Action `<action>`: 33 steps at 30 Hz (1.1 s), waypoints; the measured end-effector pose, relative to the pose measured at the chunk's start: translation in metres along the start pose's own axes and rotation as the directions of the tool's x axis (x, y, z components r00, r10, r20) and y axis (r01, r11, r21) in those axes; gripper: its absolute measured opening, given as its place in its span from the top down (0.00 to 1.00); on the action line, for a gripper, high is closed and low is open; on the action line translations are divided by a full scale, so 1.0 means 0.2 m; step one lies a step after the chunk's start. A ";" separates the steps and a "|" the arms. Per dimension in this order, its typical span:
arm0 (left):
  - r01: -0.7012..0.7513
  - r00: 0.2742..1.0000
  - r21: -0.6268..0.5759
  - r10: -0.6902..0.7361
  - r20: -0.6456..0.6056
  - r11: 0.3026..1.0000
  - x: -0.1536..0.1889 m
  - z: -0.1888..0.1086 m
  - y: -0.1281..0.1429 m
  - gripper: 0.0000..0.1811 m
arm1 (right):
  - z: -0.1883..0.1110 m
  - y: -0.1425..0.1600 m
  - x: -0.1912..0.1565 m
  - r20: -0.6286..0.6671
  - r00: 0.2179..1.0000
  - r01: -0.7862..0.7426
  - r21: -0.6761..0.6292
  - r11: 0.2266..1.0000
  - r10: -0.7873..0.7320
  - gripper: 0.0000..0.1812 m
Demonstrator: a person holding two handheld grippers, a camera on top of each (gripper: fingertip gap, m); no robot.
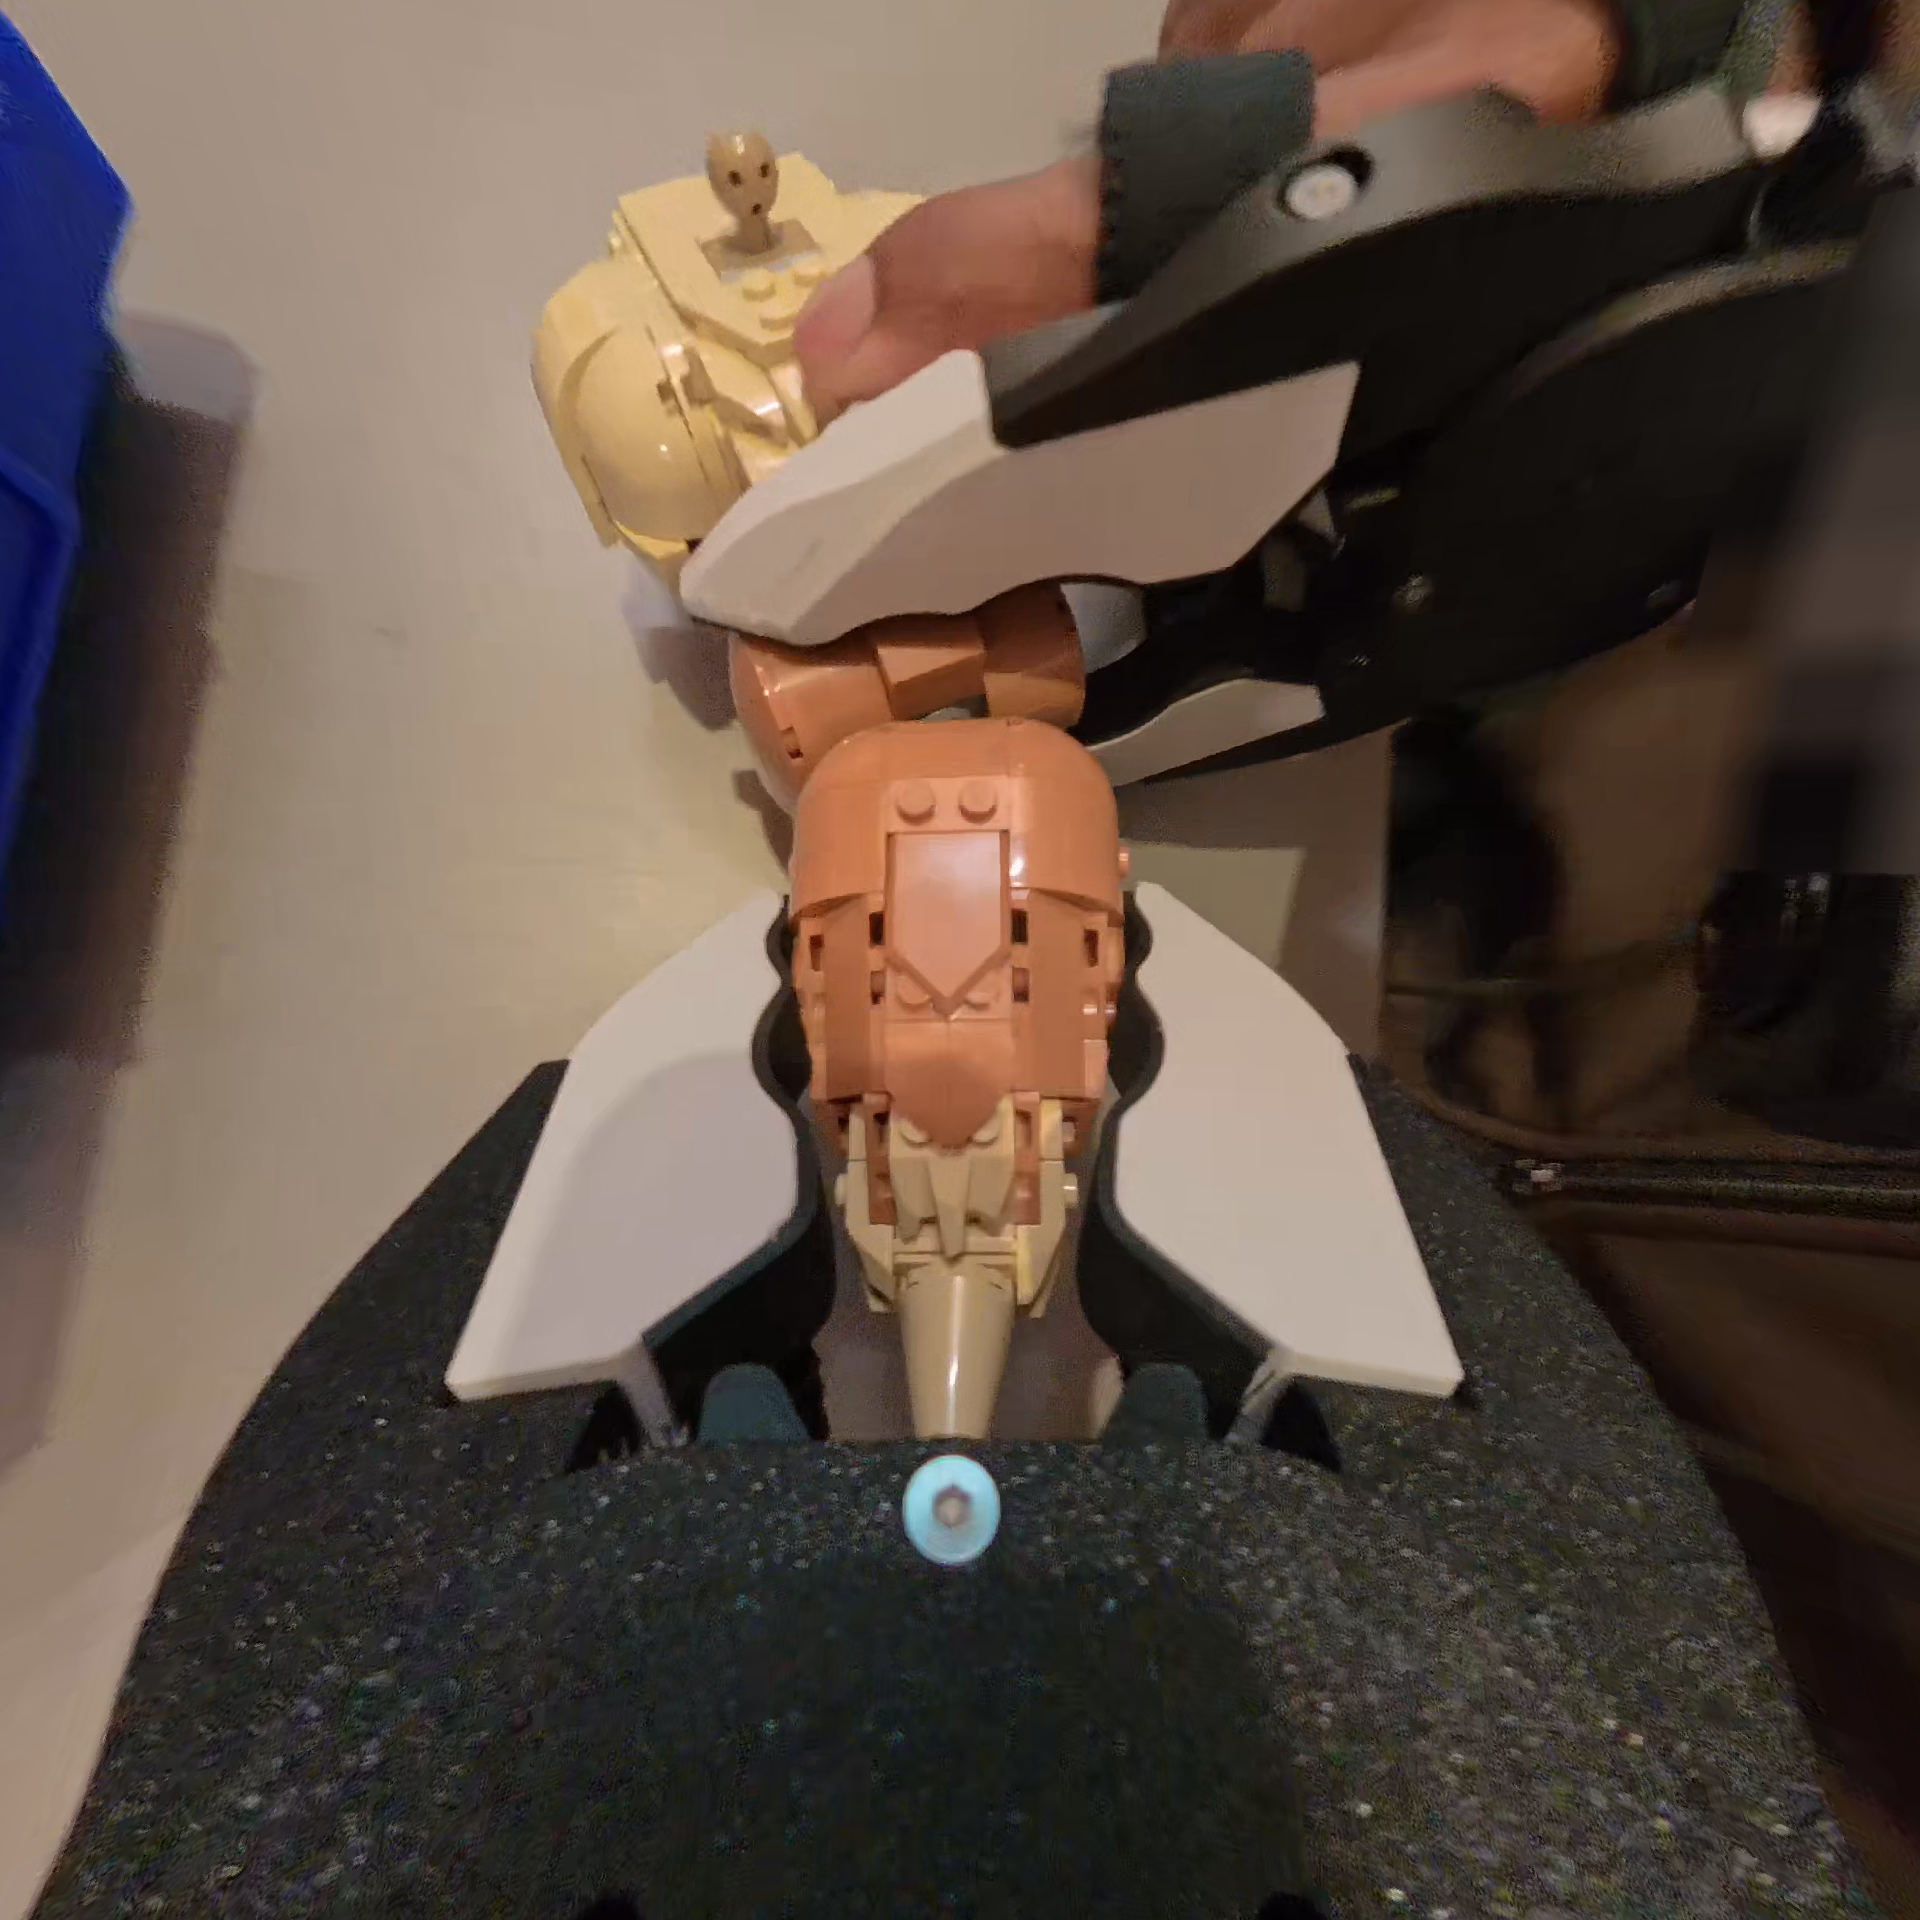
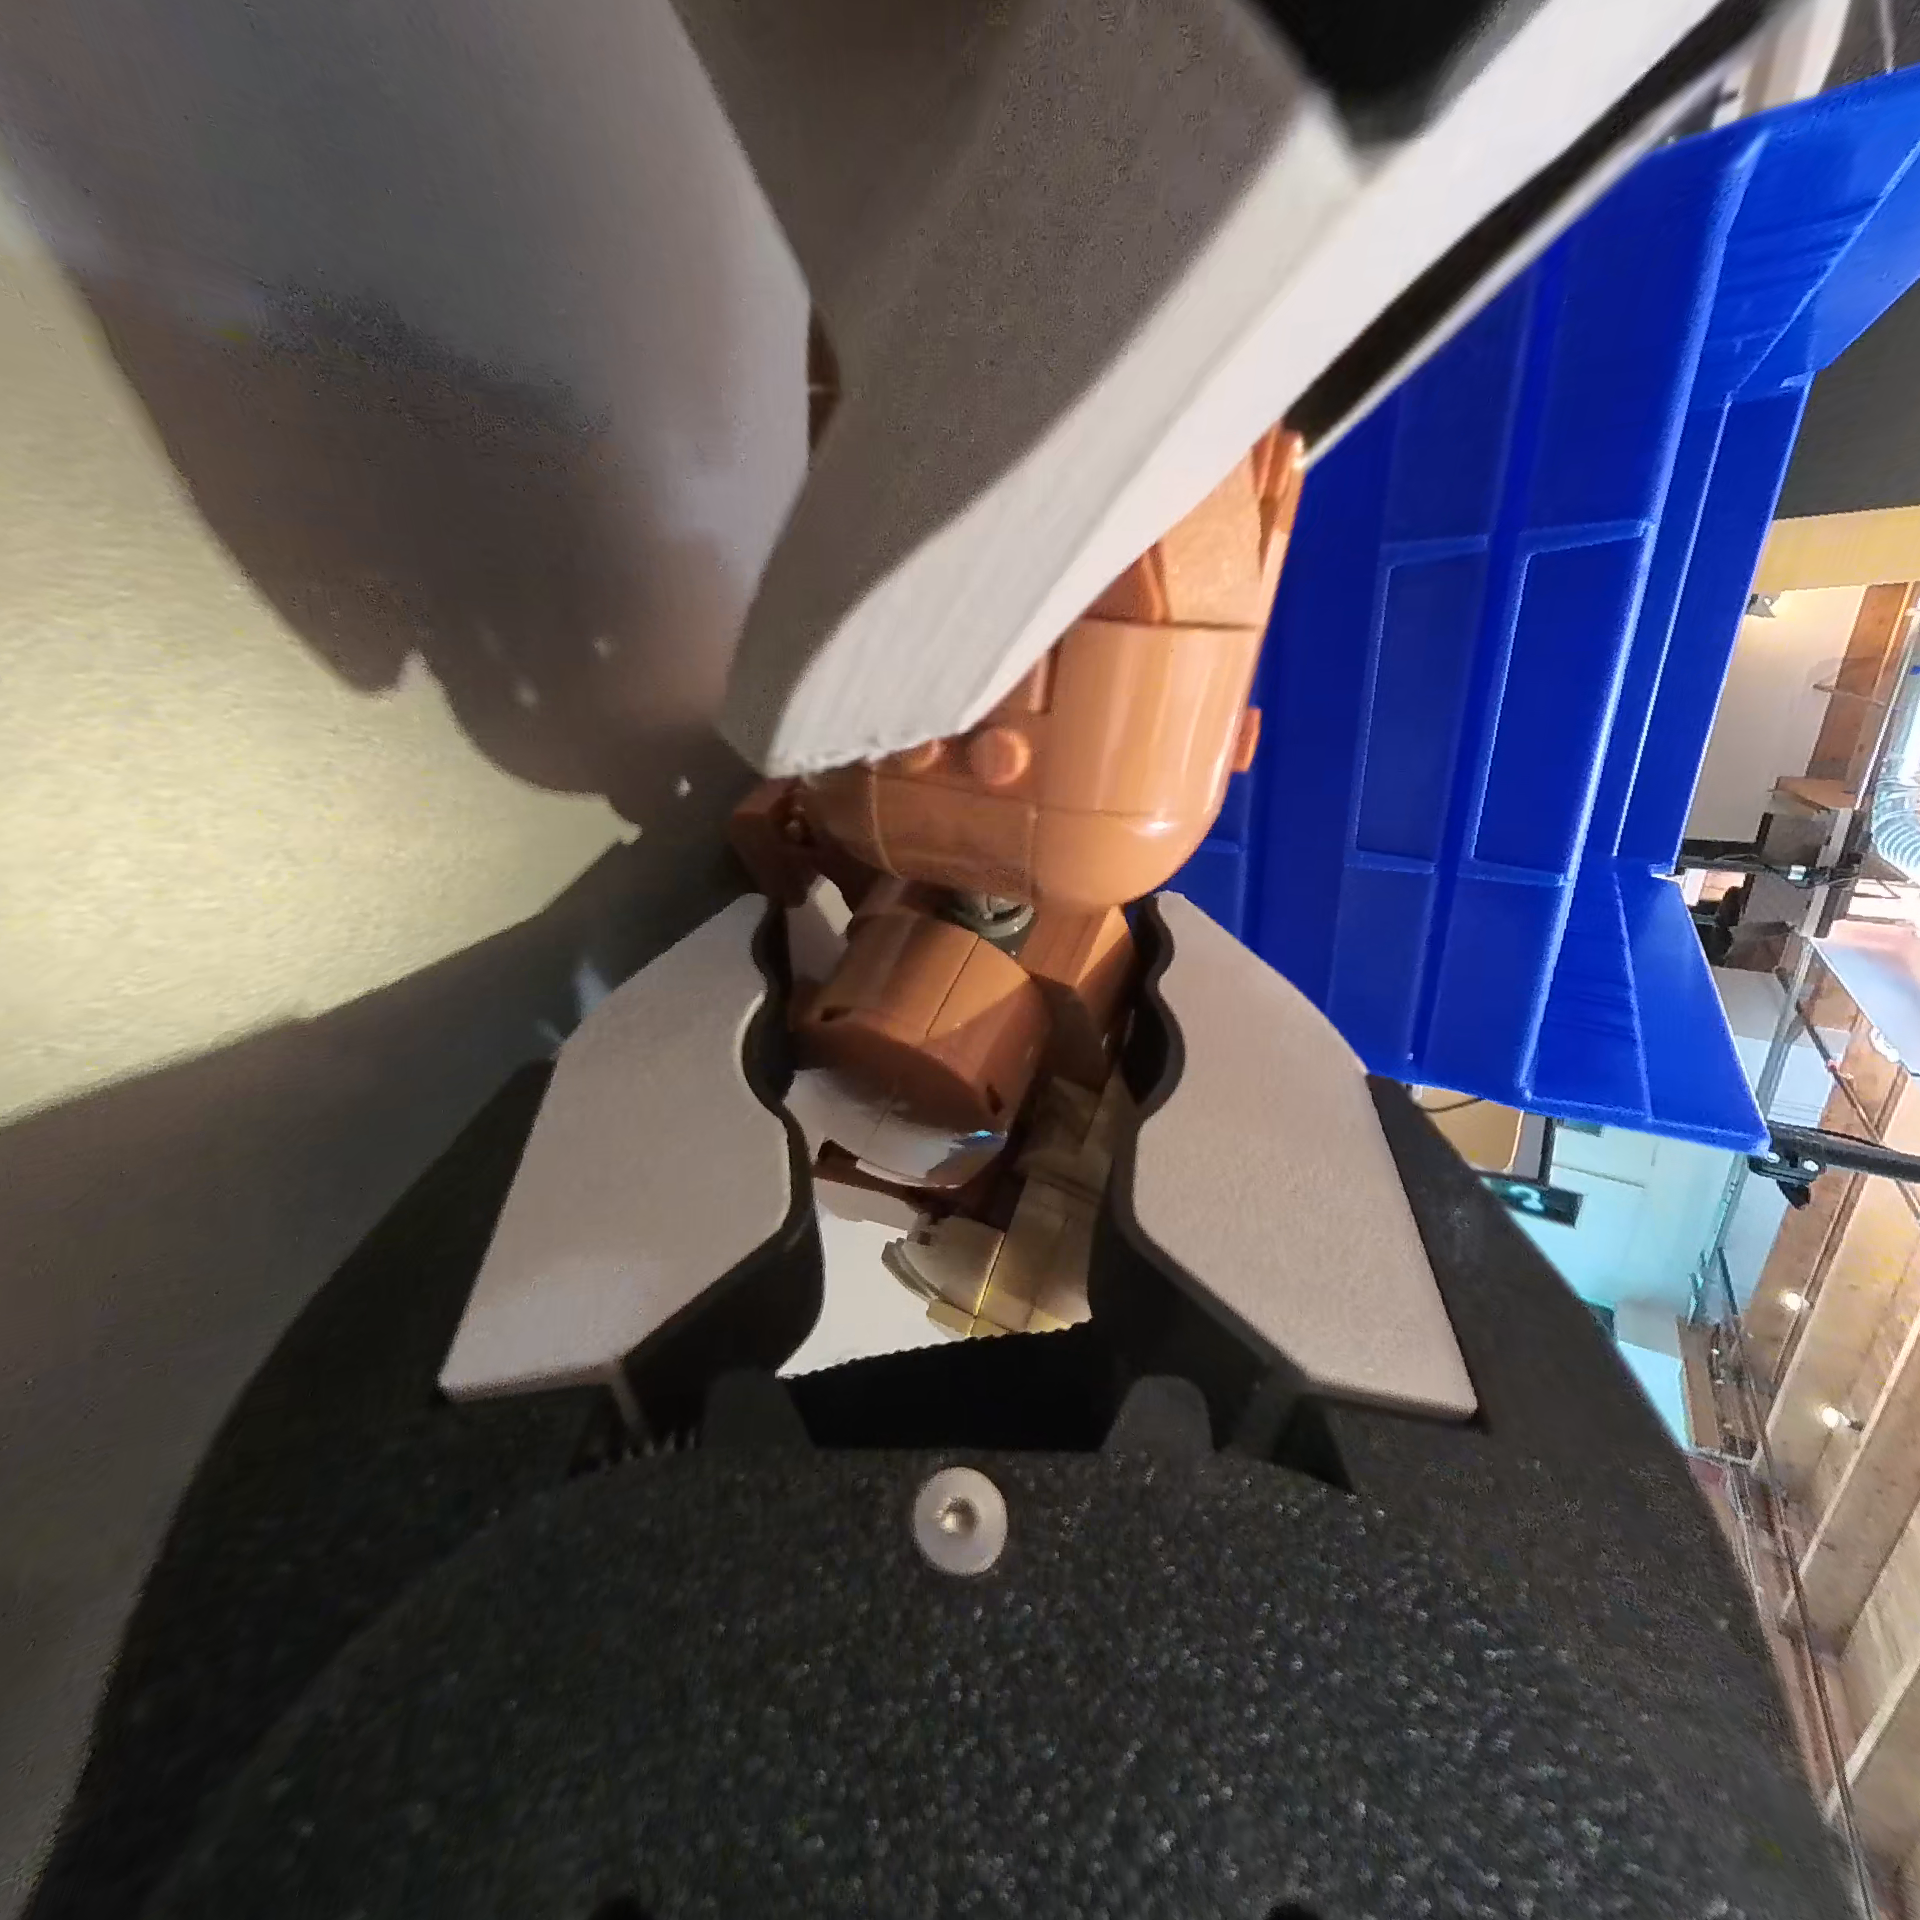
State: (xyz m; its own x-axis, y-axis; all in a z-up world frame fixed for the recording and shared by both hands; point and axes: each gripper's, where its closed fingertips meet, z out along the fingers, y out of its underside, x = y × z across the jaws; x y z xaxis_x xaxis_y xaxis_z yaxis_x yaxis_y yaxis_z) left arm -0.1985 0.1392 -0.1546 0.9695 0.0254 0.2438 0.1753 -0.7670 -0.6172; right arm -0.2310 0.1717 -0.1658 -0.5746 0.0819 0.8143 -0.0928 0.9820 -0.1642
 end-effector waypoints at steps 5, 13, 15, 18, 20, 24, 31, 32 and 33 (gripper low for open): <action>0.041 0.997 0.010 -0.040 -0.069 0.999 0.01 0.00 0.02 0.68 | -0.01 -0.01 -0.01 -0.007 1.000 0.014 0.011 1.000 -0.014 0.65; -0.101 0.987 -0.061 0.108 0.117 0.993 0.01 -0.02 0.04 0.68 | -0.01 -0.03 -0.01 -0.026 0.999 0.025 0.023 0.999 -0.025 0.65; 0.074 0.997 0.001 -0.074 -0.009 0.997 0.04 -0.02 0.04 0.68 | -0.02 -0.04 -0.02 -0.025 0.999 0.023 0.032 0.999 -0.023 0.65; 0.234 0.961 0.049 -0.223 -0.166 0.971 0.07 -0.02 0.05 0.68 | -0.03 -0.06 -0.03 -0.032 0.999 0.031 0.050 0.998 -0.029 0.65; 0.146 0.984 0.047 -0.141 -0.107 0.988 0.06 -0.03 0.06 0.68 | -0.03 -0.07 -0.03 -0.036 0.999 0.034 0.056 0.998 -0.032 0.65; -0.120 0.981 -0.017 0.121 0.150 0.993 0.02 -0.05 0.07 0.68 | -0.03 -0.07 -0.03 -0.044 0.999 0.033 0.062 0.998 -0.031 0.65; 0.086 0.994 0.061 -0.089 0.062 0.994 0.03 -0.10 0.12 0.75 | -0.02 -0.02 -0.01 -0.062 0.998 0.008 0.016 1.000 -0.007 0.65; 0.086 0.994 0.056 -0.089 0.061 0.995 0.03 -0.09 0.12 0.75 | -0.02 -0.03 -0.01 -0.070 0.997 0.023 -0.005 1.000 -0.023 0.65; 0.088 0.994 0.063 -0.092 0.067 0.994 0.03 -0.10 0.12 0.75 | -0.02 -0.03 -0.01 -0.070 0.997 0.029 -0.015 0.999 -0.030 0.65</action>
State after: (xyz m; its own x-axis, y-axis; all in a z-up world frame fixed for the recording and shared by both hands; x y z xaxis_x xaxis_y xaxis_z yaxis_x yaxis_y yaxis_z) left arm -0.1916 0.1090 -0.1527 0.9586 0.1386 0.2488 0.2700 -0.7203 -0.6390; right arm -0.2256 0.1672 -0.1647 -0.5135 0.0636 0.8558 -0.0976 0.9865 -0.1318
